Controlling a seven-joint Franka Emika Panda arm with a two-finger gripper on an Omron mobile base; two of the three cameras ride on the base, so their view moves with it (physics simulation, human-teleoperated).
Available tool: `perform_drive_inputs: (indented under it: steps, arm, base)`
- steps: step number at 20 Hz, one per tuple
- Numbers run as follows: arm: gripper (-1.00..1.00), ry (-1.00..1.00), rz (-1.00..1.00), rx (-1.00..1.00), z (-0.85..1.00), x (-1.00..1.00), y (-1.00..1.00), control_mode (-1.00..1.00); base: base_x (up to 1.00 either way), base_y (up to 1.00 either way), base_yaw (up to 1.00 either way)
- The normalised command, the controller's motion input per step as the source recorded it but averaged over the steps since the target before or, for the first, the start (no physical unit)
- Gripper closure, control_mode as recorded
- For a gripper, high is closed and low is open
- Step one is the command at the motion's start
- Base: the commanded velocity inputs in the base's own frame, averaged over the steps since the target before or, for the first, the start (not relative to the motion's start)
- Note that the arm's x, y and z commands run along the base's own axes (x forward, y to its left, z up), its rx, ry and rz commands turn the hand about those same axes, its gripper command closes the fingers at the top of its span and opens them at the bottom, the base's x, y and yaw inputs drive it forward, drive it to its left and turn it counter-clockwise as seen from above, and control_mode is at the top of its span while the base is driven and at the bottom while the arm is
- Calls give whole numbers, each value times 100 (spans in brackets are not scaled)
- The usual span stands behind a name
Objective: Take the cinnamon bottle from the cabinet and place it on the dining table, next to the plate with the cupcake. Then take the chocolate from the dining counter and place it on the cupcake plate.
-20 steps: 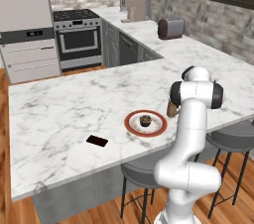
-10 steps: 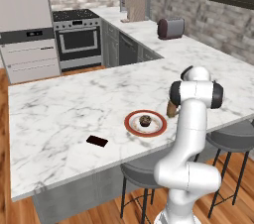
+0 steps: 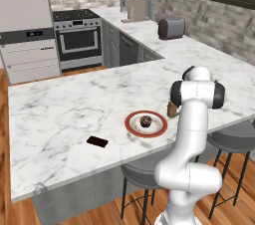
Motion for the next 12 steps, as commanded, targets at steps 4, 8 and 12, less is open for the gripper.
perform_drive_inputs:
  steps: [4, 8, 12]
  arm:
    - [-100, -4, 4, 0, 0, 0, -1, -100]
    - [-100, 0, 6, 0, 0, -1, -27, -100]
    - [-100, 0, 10, 10, 0, -1, -43, -100]
  base:
    - [0, 0, 0]
    - [0, 0, 0]
    - [0, 0, 0]
